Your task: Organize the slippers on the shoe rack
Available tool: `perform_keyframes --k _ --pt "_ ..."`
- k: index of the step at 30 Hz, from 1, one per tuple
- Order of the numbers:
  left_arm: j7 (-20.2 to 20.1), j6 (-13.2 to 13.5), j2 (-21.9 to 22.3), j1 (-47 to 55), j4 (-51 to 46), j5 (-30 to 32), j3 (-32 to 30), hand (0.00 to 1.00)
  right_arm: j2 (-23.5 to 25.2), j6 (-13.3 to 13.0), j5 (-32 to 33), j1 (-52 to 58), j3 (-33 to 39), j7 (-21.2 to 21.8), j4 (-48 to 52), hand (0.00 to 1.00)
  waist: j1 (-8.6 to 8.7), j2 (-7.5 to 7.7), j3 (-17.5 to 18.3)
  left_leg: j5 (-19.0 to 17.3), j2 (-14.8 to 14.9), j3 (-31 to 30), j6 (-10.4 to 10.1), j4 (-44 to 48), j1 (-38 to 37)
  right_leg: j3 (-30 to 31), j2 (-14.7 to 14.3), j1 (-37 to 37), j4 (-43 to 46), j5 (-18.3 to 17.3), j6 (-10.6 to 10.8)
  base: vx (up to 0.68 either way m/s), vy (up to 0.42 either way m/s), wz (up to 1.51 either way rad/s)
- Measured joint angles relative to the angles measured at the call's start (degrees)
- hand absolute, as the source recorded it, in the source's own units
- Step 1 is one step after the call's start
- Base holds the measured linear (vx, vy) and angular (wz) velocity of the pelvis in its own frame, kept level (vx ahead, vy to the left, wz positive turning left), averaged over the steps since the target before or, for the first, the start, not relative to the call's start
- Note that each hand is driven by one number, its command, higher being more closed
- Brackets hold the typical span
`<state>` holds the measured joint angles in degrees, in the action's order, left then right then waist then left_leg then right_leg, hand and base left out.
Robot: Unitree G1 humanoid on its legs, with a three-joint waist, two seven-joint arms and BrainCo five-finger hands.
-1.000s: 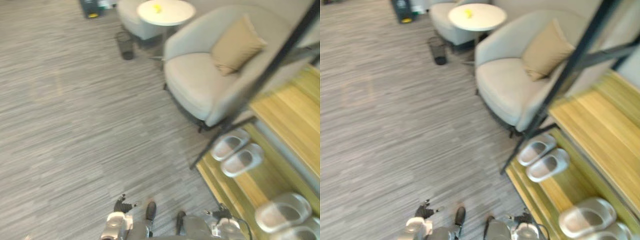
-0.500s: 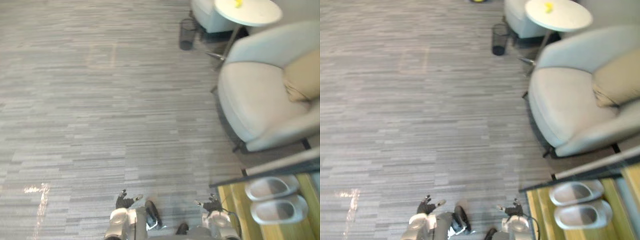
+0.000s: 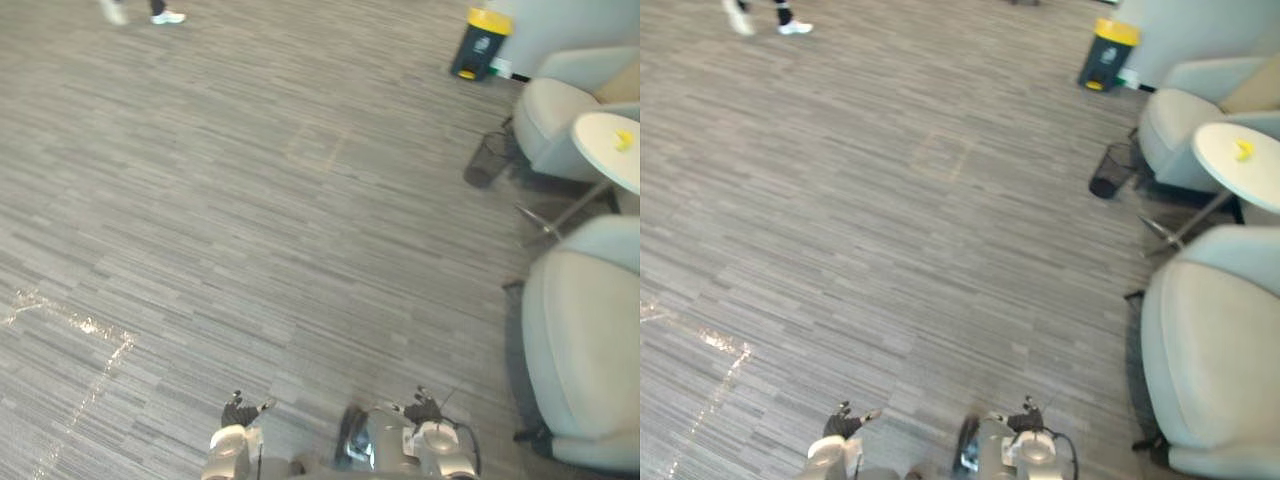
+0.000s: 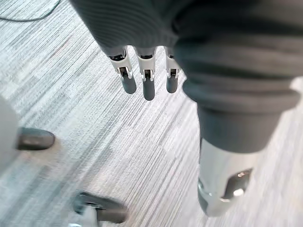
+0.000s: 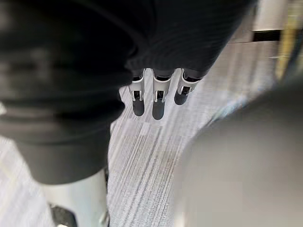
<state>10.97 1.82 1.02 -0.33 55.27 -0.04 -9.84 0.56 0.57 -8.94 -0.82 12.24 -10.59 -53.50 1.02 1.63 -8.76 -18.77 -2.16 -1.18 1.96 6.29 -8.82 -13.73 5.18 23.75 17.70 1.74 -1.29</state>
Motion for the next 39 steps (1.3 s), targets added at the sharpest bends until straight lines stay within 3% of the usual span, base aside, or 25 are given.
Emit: perform_keyframes --k 1,2,3,4,5,7,8,12,15,16,17,19,20,22,23,25,29,32,33,34,35,36,37,38,39 --pt "-0.1 0.0 0.1 0.1 0.1 0.0 -0.3 0.0 0.0 0.1 -0.1 -0.2 0.1 0.0 -0.2 0.0 -0.25 -0.91 0.4 0.1 1.0 -0.4 -0.3 -0.1 0.0 -0.7 -0.3 -0.1 0.6 -1.4 -0.3 0.66 -0.196 0.52" --pt "0.0 0.0 0.4 0.2 0.1 0.1 -0.6 0.0 -0.2 0.5 -0.1 -1.7 1.1 0.1 -1.0 0.0 -0.88 -1.88 -0.3 1.7 1.8 -1.2 -3.0 1.6 0.0 -2.2 0.4 0.1 5.1 -3.6 -1.6 0.65 -0.168 0.54" --pt "0.0 -0.2 1.9 -0.5 -0.2 0.1 -1.5 0.0 -0.8 0.6 0.2 -2.2 1.1 0.3 -0.6 0.0 0.16 -1.89 -1.8 3.4 1.0 -0.9 -5.7 10.0 1.5 -4.1 2.1 1.0 13.0 -6.6 -2.2 0.6 -0.196 0.52" --pt "0.0 -0.2 2.1 -0.1 -0.3 0.1 -2.2 0.0 -0.8 0.4 0.0 -1.9 0.7 0.3 0.4 0.0 0.06 -2.59 -1.7 3.4 1.5 -0.6 -5.8 16.2 3.3 -4.1 1.5 0.0 12.6 -7.4 -0.7 0.57 -0.268 0.56" --pt "0.0 -0.1 2.3 1.6 -1.7 0.2 -2.9 0.0 -0.2 0.4 0.0 -0.4 -1.4 0.4 2.0 0.0 -0.1 -2.78 -1.3 7.4 3.6 3.2 -9.2 35.8 10.3 -5.5 -0.2 -6.5 6.0 -9.5 -3.0 0.45 -0.209 -0.03" --pt "-0.1 -0.1 2.2 2.5 -3.9 0.5 -3.7 0.0 1.0 0.3 0.1 -0.5 -2.5 0.5 2.4 0.0 -2.29 -5.31 -1.3 6.9 11.7 9.0 -5.7 54.0 18.4 -4.0 -4.9 -11.4 3.9 -13.3 -4.5 0.59 -0.095 -0.45" --pt "0.0 -0.1 1.9 2.6 -4.9 0.4 -4.7 0.0 2.3 0.4 0.2 -0.7 -2.8 0.4 2.3 0.0 -2.6 -4.8 -1.7 4.8 13.8 11.2 -4.1 57.4 23.2 -3.6 -5.2 -14.3 3.5 -15.2 -4.3 0.58 -0.031 -0.26" --pt "0.1 0.3 1.5 2.9 -8.9 0.4 -4.8 0.0 3.5 1.0 0.6 0.9 -4.3 0.3 2.3 0.0 -4.26 -2.84 -2.2 2.0 15.8 16.4 -3.3 47.5 32.1 -2.5 -4.8 -24.4 -3.8 -16.9 -1.5 0.57 0.014 -0.08" --pt "0.1 0.4 1.7 2.8 -9.6 0.1 -5.1 0.0 3.5 0.9 0.5 0.3 -3.5 -0.9 3.0 0.0 -4.56 -1.6 -2.1 5.9 12.8 19.0 -4.7 26.4 35.6 -1.5 -2.3 -31.1 -8.7 -18.8 1.9 0.65 0.201 -0.23" --pt "0.1 0.5 1.2 2.7 -9.3 -0.1 -5.2 0.0 3.3 0.9 0.5 0.6 -3.6 -0.9 2.1 0.0 -5.34 -0.48 -1.2 10.8 10.4 19.5 0.4 23.6 34.7 -0.1 -0.9 -32.7 -10.1 -19.0 2.7 0.72 0.26 -0.04" --pt "0.1 0.5 0.9 2.1 -8.4 0.0 -5.2 0.0 3.5 0.9 0.2 0.5 -3.4 -0.7 1.9 0.0 -4.83 0.85 0.0 9.3 8.5 20.5 2.2 23.0 34.4 0.4 1.4 -32.2 -8.9 -17.1 3.5 0.88 0.34 0.0" --pt "0.1 0.5 0.9 1.9 -8.4 0.0 -5.4 0.0 3.5 0.9 0.0 0.4 -3.0 -0.8 2.4 0.0 -4.82 1.22 0.4 8.1 8.3 21.2 3.5 23.7 33.7 2.2 2.3 -30.5 -4.8 -14.6 4.6 0.64 0.262 0.05" --pt "0.1 0.2 0.3 1.7 -6.8 0.0 -5.0 0.0 3.3 0.8 0.0 0.4 -2.9 -0.8 2.5 0.0 -4.78 1.5 0.3 7.4 7.5 21.1 4.7 22.7 30.3 3.3 3.3 -28.9 1.9 -11.4 6.0 0.61 0.246 -0.14" --pt "0.1 -0.1 0.3 1.7 -4.8 0.0 -4.5 0.0 3.4 0.7 -0.1 0.9 -2.5 -0.7 2.7 0.0 -4.6 1.14 0.1 6.7 6.2 20.9 5.7 19.4 22.3 5.2 4.3 -25.5 19.2 -11.4 7.8 0.67 0.198 -0.26" --pt "0.1 -0.1 0.7 1.6 -4.4 0.0 -3.8 0.0 3.2 0.4 -0.1 1.5 -2.6 -0.7 3.2 0.0 -4.26 0.02 0.0 5.6 6.2 20.6 5.3 16.3 15.7 4.7 3.6 -20.6 33.3 -12.0 7.2 0.48 0.052 -0.32" --pt "0.1 -0.1 1.0 0.3 -3.8 0.0 -3.7 0.0 3.3 0.2 -0.1 2.0 -2.9 -0.6 3.6 0.0 -3.82 -1.0 -0.2 4.2 6.0 20.5 4.4 12.5 9.8 2.1 2.3 -13.8 41.3 -13.8 5.2 0.47 0.014 -0.25" --pt "0.1 -0.1 1.3 -3.1 -2.2 0.0 -3.8 0.0 2.9 -0.1 -0.1 1.6 -2.1 -0.6 6.0 0.0 -2.43 -1.35 -1.3 -0.4 6.0 19.1 1.2 6.6 1.3 -5.2 1.1 -0.3 31.4 -17.3 2.1 0.52 -0.061 -0.02" --pt "0.1 -0.1 1.1 -3.1 -1.0 0.0 -2.3 0.0 2.8 -0.1 -0.1 1.1 -1.5 -0.6 5.6 0.0 -0.63 -0.84 -1.2 -0.4 6.2 17.6 1.1 3.9 -3.0 -5.6 -0.5 0.9 9.1 -12.1 3.5 0.5 -0.154 0.45" --pt "-0.1 -0.1 0.3 -2.3 0.2 0.1 -1.6 0.0 2.6 0.1 -0.2 0.6 -1.3 -0.4 3.4 0.0 -0.12 1.2 -0.7 -0.3 5.5 13.9 0.8 2.0 -7.4 -2.1 -0.7 0.1 1.5 0.2 -1.8 0.61 -0.222 0.5" --pt "-0.1 -0.2 0.8 -2.3 0.8 0.1 -1.9 0.0 2.4 0.2 -0.2 0.2 -1.2 -0.4 2.9 0.0 -0.22 0.29 -0.5 0.2 6.5 13.1 0.0 2.3 -7.7 -2.1 -1.5 0.3 3.4 -1.5 -2.1 0.73 -0.287 0.41" --pt "-0.1 -0.2 1.0 -2.2 1.0 0.5 -2.3 0.0 2.2 0.5 -0.2 -0.1 -0.9 -0.3 2.6 0.0 -0.64 -0.44 -0.3 2.5 7.8 11.3 -3.8 4.8 -7.2 -2.9 -1.6 0.7 7.1 -5.9 -2.6 0.36 -0.151 0.05" --pt "0.0 -0.2 1.1 -2.1 1.0 0.7 -2.5 0.0 2.2 0.5 -0.2 -0.2 -0.6 -0.2 2.6 0.0 -0.64 -0.75 -0.4 3.1 8.3 10.8 -4.8 5.9 -7.1 -3.2 -1.6 0.6 8.1 -6.9 -3.1 0.62 -0.263 0.15" --pt "0.0 -0.3 1.5 -1.4 0.9 1.4 -3.6 0.0 2.1 0.6 -0.2 -0.3 0.4 -0.1 2.9 0.0 -0.32 -2.47 -0.1 5.0 11.0 8.2 -7.6 18.2 -2.8 -4.5 -3.5 -1.8 9.4 -10.7 -4.4 0.5 -0.215 0.11" --pt "-0.1 -0.4 1.6 -1.2 0.7 1.6 -4.2 0.0 2.1 0.6 -0.2 -0.3 0.4 -0.1 3.0 0.0 -0.31 -2.79 -0.1 6.2 12.0 7.9 -8.2 22.9 -0.8 -4.7 -4.1 -2.9 9.1 -11.3 -4.6 0.87 -0.32 -0.05" --pt "-0.1 -0.6 2.1 -0.5 -0.5 1.7 -5.6 0.0 2.3 1.2 -0.1 -0.2 0.0 0.1 2.8 0.0 -0.71 -3.56 -0.4 11.4 14.5 6.1 -10.3 40.4 6.0 -4.3 -6.7 -7.7 6.4 -12.8 -5.4 0.73 -0.2 -0.27"
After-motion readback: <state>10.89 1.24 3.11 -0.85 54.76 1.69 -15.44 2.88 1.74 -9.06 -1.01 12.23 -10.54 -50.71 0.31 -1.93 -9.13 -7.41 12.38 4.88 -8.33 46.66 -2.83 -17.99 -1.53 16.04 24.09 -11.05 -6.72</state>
